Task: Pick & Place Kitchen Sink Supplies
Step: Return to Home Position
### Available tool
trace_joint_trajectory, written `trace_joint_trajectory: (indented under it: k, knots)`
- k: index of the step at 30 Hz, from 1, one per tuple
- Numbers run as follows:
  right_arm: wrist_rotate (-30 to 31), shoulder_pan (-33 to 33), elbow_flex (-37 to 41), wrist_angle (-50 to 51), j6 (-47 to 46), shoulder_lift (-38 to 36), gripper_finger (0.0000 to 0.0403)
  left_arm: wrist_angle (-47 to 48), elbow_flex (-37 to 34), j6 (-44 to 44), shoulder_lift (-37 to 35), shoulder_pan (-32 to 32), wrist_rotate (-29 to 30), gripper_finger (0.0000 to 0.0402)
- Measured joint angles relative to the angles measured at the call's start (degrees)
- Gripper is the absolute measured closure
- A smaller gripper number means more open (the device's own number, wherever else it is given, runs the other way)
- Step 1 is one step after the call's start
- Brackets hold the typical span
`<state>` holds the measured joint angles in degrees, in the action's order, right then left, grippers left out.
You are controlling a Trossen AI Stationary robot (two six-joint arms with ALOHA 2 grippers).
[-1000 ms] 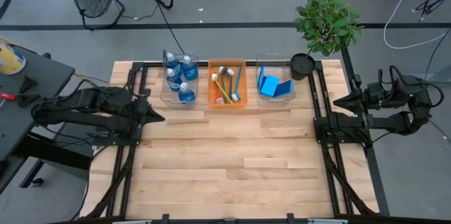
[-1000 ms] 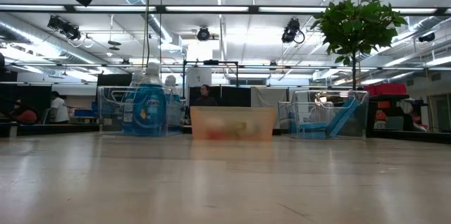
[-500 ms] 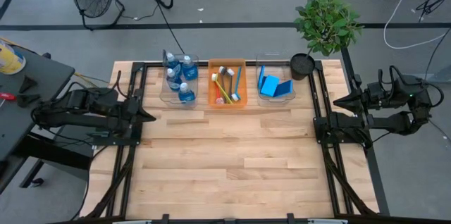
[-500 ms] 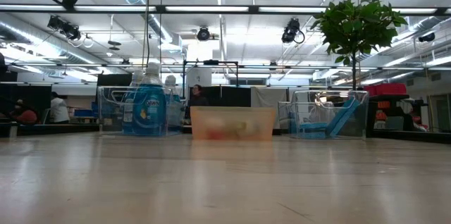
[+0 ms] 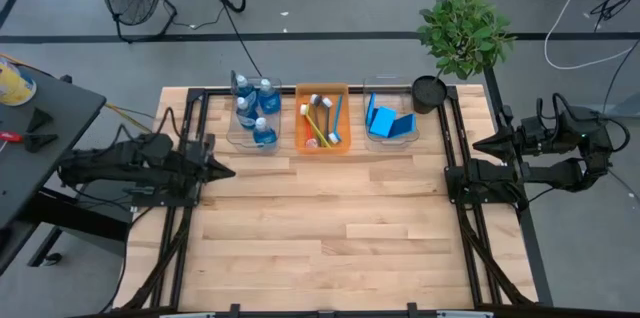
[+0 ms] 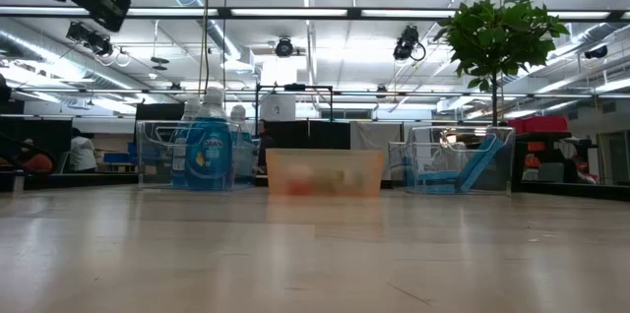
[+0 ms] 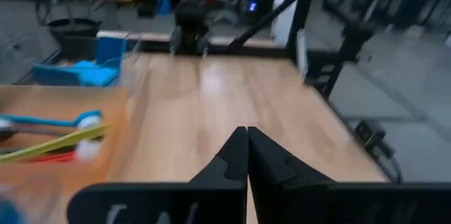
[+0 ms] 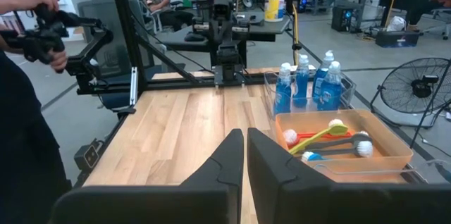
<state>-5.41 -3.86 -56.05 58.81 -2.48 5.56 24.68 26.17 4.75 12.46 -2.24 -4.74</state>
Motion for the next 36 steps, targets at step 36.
trace_joint_trajectory:
  k: [36]
  knots:
    - [0.0, 0.0, 0.0, 0.0, 0.0, 0.0, 0.0378, -31.2, -25.7, 2.0, -1.3, 0.9, -1.1, 0.0398]
